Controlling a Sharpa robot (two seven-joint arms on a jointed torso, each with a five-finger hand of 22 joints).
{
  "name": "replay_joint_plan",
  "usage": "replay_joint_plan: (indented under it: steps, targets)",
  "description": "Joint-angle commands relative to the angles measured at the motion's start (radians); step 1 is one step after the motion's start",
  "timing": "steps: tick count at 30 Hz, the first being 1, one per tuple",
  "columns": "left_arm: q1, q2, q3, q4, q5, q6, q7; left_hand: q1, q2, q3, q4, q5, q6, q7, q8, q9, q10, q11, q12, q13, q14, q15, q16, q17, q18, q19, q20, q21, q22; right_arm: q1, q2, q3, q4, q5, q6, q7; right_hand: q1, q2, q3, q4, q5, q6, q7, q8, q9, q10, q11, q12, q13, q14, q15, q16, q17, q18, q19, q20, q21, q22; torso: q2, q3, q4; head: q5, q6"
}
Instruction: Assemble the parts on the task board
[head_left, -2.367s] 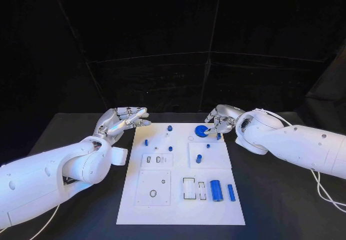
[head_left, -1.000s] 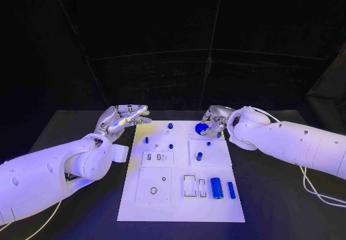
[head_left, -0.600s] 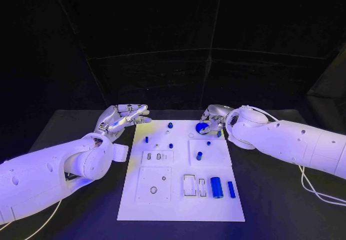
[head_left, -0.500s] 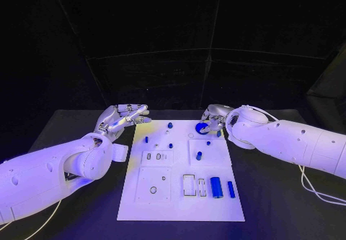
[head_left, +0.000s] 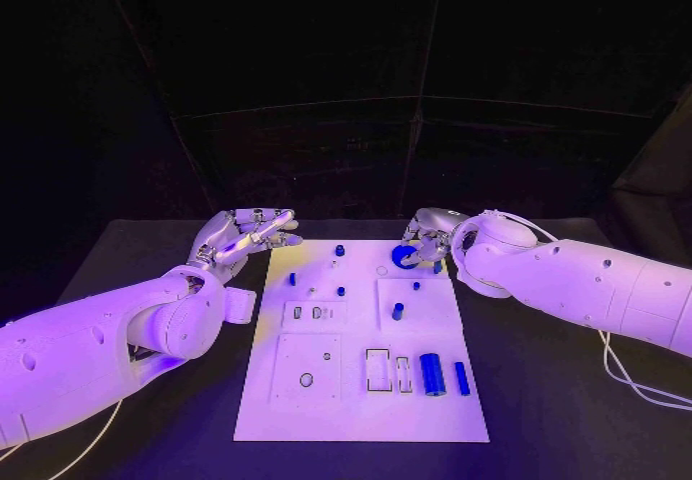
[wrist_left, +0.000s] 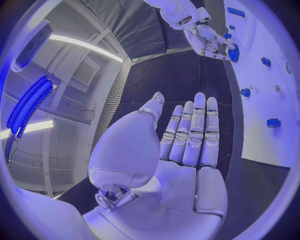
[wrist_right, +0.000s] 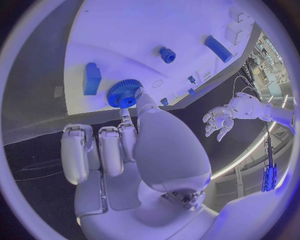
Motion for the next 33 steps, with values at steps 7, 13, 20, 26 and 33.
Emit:
replay_joint_plan:
  steps: [7, 13, 20, 26, 33]
  targets:
    - [0.002, 0.001, 0.001, 0.000, -0.004, 0.010, 0.001, -0.008, 0.002, -0.001, -0.007, 0.004, 0.002, 0.001, -0.010, -0.001, 0.001, 0.001, -0.008, -0.001, -0.001, 0.005, -0.008, 0.002, 0.015, 0.005, 0.004, -0.008, -0.003, -0.003, -0.007, -0.002, 0.005, -0.006, 0.001, -0.008, -0.043, -0.032, -0.006, 0.012, -0.015, -0.046, 0.005, -0.019, -0.009, -0.009, 0.013, -0.016, 0.080, 0.077, 0.012, 0.008, 0.120, -0.014, 0.055, 0.004, 0.008, 0.193, 0.000, -0.0003, 0.0004, -0.003, -0.001]
    - [0.002, 0.000, 0.001, 0.000, -0.004, 0.011, 0.000, -0.009, 0.002, -0.002, -0.008, 0.004, 0.002, 0.002, -0.010, -0.001, 0.000, 0.001, -0.009, -0.002, -0.001, 0.006, -0.009, 0.002, 0.015, 0.005, 0.004, -0.009, -0.003, -0.003, -0.011, -0.002, 0.006, -0.007, 0.001, -0.016, -0.047, -0.037, -0.004, 0.016, -0.017, -0.051, 0.006, -0.020, -0.009, -0.011, 0.014, -0.019, 0.078, 0.077, 0.013, 0.009, 0.120, -0.014, 0.056, 0.005, 0.008, 0.194, 0.000, -0.0004, 0.0006, -0.004, -0.001]
    - [0.001, 0.000, 0.001, 0.000, -0.004, 0.010, 0.000, -0.009, 0.002, -0.002, -0.008, 0.004, 0.002, 0.002, -0.011, -0.001, 0.000, 0.001, -0.010, -0.002, -0.002, 0.006, -0.010, 0.002, 0.015, 0.005, 0.005, -0.009, -0.004, -0.003, -0.014, -0.002, 0.006, -0.007, -0.001, -0.017, -0.041, -0.033, 0.008, 0.016, -0.004, -0.048, 0.006, -0.015, -0.006, -0.014, 0.014, -0.023, 0.076, 0.077, 0.013, 0.009, 0.121, -0.014, 0.057, 0.007, 0.008, 0.195, 0.000, -0.0004, 0.0001, -0.005, 0.000]
    - [0.001, 0.000, 0.001, 0.000, -0.004, 0.011, 0.000, -0.009, 0.002, -0.002, -0.008, 0.004, 0.002, 0.002, -0.011, -0.001, 0.000, 0.001, -0.010, -0.002, -0.002, 0.006, -0.010, 0.002, 0.015, 0.005, 0.005, -0.009, -0.004, -0.003, -0.015, -0.002, 0.008, -0.007, -0.005, -0.008, -0.021, -0.015, 0.035, 0.003, 0.024, -0.017, 0.000, 0.007, 0.001, -0.011, 0.009, -0.018, 0.082, 0.076, 0.010, 0.009, 0.121, -0.014, 0.057, 0.005, 0.008, 0.196, 0.000, -0.0001, 0.0003, -0.007, 0.004]
    - [0.001, 0.000, 0.001, -0.002, -0.004, 0.011, -0.001, -0.009, 0.002, -0.002, -0.009, 0.004, 0.002, 0.002, -0.011, -0.001, 0.000, 0.001, -0.010, -0.002, -0.002, 0.006, -0.011, 0.002, 0.015, 0.005, 0.005, -0.010, -0.004, -0.003, -0.011, -0.002, 0.008, -0.016, -0.035, -0.010, 0.015, 0.027, 0.092, -0.026, -0.012, 0.051, -0.021, 0.040, 0.012, -0.010, -0.010, -0.019, 0.084, 0.076, -0.006, 0.008, 0.121, -0.015, 0.059, -0.007, 0.009, 0.199, 0.000, 0.0001, 0.0002, -0.007, 0.003]
